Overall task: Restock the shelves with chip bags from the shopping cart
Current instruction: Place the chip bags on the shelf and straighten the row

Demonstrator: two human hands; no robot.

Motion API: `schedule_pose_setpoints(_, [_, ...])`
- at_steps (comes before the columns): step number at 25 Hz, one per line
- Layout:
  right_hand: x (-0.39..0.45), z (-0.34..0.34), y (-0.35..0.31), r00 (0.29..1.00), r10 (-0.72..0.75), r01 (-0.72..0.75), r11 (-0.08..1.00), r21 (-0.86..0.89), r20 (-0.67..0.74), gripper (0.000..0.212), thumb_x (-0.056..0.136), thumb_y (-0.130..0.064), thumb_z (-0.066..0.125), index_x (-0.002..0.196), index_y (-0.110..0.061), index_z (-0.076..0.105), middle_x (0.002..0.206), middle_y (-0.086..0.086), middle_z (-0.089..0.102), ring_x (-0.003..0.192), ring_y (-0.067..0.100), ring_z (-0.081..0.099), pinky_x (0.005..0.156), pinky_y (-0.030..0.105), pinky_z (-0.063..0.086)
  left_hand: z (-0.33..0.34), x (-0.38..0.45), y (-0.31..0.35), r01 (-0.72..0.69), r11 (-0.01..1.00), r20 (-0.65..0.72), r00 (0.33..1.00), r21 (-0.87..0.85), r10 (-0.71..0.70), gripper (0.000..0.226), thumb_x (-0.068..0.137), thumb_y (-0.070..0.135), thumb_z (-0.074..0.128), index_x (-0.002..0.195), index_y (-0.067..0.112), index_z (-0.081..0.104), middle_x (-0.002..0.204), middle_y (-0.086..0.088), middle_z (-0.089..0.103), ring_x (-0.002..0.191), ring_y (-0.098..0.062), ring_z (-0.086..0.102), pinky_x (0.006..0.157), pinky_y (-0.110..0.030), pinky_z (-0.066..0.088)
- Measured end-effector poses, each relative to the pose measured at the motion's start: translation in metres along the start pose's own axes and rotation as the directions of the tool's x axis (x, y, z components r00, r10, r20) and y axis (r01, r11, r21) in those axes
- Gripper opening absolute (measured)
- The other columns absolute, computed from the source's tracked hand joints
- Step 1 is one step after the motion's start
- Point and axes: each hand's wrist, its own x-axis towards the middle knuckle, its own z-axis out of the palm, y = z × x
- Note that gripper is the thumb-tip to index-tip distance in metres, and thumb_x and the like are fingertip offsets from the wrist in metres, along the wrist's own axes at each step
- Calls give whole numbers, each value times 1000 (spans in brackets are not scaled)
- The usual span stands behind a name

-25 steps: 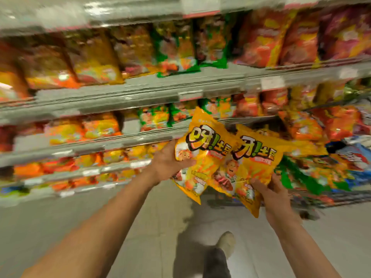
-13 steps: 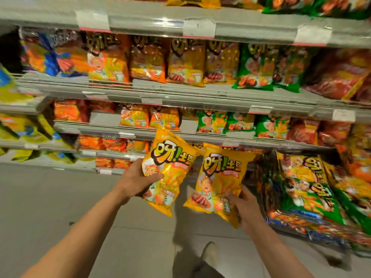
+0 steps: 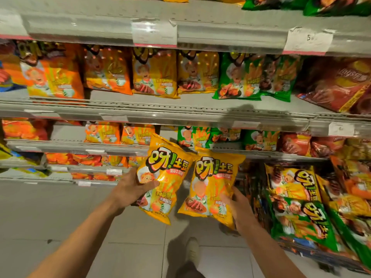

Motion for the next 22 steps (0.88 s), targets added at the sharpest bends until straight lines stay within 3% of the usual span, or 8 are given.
schedule_pose_setpoints(3, [29,-11,-11,1000,19,-19,1000,-4,21,29,96,-4,63,123,-15,65,110,10,76,95,31,75,72,41,62,10,20,8,32,999,-9,999,-18,-33,33,87,22,79,113,32,59,96,16,79,83,-8,77,57,-16,57])
schedule_pose_setpoints(8, [58,-6,-18,998,15,-10,996,-86,60,32,96,3,59,127,-3,61,101,-3,74,77,1,74,61,15,56,10,34,11,81,994,-26,996,-79,-83,36,87,23,78,118,29,60,100,8,80,84,-14,78,56,-23,60])
schedule_pose_setpoints(10, [64,-1,-17,996,8,4,991,-131,90,34,96,5,58,130,1,58,104,0,72,78,-2,73,62,13,55,5,37,9,100,992,-28,994,-83,-102,39,88,23,78,122,24,59,101,5,80,85,-17,78,57,-26,60])
schedule_pose_setpoints(14, [61,10,-9,997,15,-1,986,-169,81,34,96,-8,63,130,-9,62,119,9,72,102,17,72,71,19,57,-6,39,0,114,989,-9,993,-95,-115,44,88,22,78,127,20,57,107,2,79,91,-21,78,66,-34,64])
schedule_pose_setpoints(18, [45,24,3,999,45,-42,980,-196,13,31,97,-17,65,127,-24,64,121,5,71,110,26,69,96,50,56,-19,38,-19,76,989,-42,996,-130,-82,44,87,21,78,126,24,59,105,5,79,91,-15,77,66,-28,62])
schedule_pose_setpoints(20, [39,30,13,999,30,-35,981,-192,-28,28,96,-20,65,123,-29,66,116,2,74,106,25,71,95,52,57,-23,45,-38,47,991,-71,996,-123,-56,42,86,24,79,122,30,60,103,8,79,88,-10,77,66,-28,61])
schedule_pose_setpoints(22, [38,35,30,997,-22,7,981,-195,-78,25,97,-21,65,119,-32,68,108,-4,77,102,22,73,87,44,60,-25,58,-62,6,994,-107,994,-114,-19,35,84,26,81,114,32,62,92,8,78,68,-5,73,54,-24,58])
